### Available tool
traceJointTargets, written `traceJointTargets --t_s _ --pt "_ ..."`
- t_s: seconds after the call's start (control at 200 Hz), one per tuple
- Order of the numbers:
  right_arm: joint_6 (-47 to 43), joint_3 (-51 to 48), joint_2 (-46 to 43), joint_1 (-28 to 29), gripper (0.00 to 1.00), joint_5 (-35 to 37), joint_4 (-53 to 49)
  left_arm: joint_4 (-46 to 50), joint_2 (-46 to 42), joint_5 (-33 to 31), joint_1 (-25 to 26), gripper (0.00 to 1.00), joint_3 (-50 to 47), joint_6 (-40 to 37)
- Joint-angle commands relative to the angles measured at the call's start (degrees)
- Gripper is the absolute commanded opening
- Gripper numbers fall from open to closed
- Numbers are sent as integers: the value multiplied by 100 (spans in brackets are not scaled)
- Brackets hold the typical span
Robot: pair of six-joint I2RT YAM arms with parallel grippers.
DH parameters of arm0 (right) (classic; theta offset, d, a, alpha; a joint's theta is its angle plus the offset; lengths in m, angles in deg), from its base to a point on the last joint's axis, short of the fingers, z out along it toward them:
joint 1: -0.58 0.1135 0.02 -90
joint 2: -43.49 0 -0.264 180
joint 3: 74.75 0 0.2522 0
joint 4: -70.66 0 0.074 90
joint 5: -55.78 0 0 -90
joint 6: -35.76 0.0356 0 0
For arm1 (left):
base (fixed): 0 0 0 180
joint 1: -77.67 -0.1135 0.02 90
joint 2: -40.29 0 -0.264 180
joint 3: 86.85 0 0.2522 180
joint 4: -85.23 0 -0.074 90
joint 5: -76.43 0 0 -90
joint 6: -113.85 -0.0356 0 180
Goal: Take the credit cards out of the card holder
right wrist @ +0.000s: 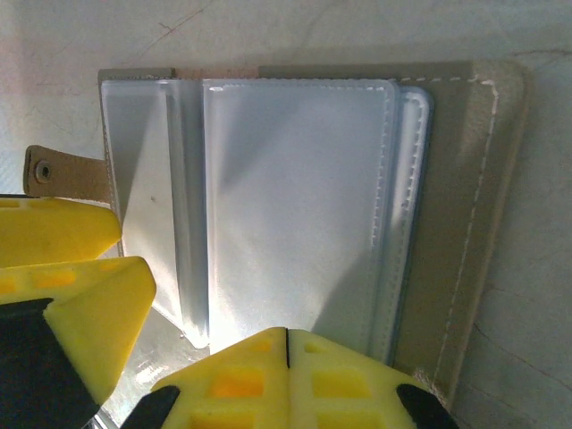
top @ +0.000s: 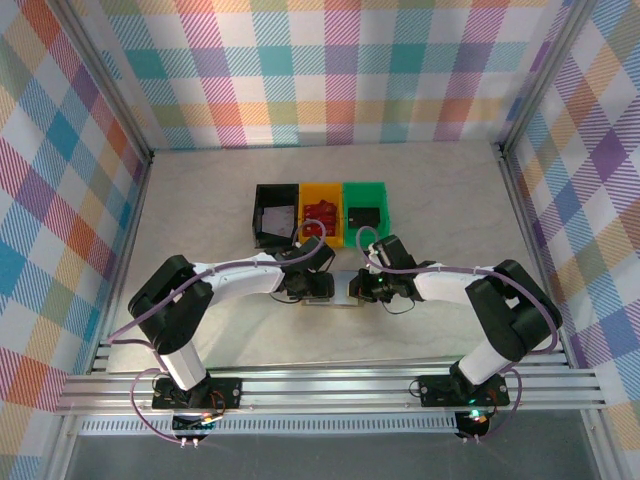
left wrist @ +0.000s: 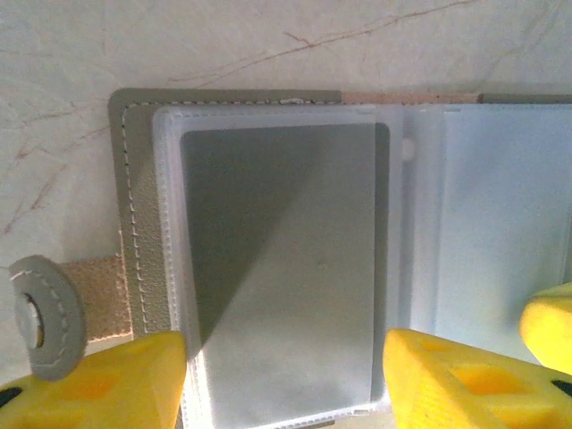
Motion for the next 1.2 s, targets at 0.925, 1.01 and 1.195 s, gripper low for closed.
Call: traceJointTargets --t_s 0.925,1.01,1.195 --pt "-4 86 -30 28 0 -65 12 -229 93 270 195 61 313 139" --pt "-4 86 -30 28 0 -72 18 -252 88 316 191 61 348 140" --pt "-4 64 -48 28 0 -65 9 -270 41 335 195 61 366 156"
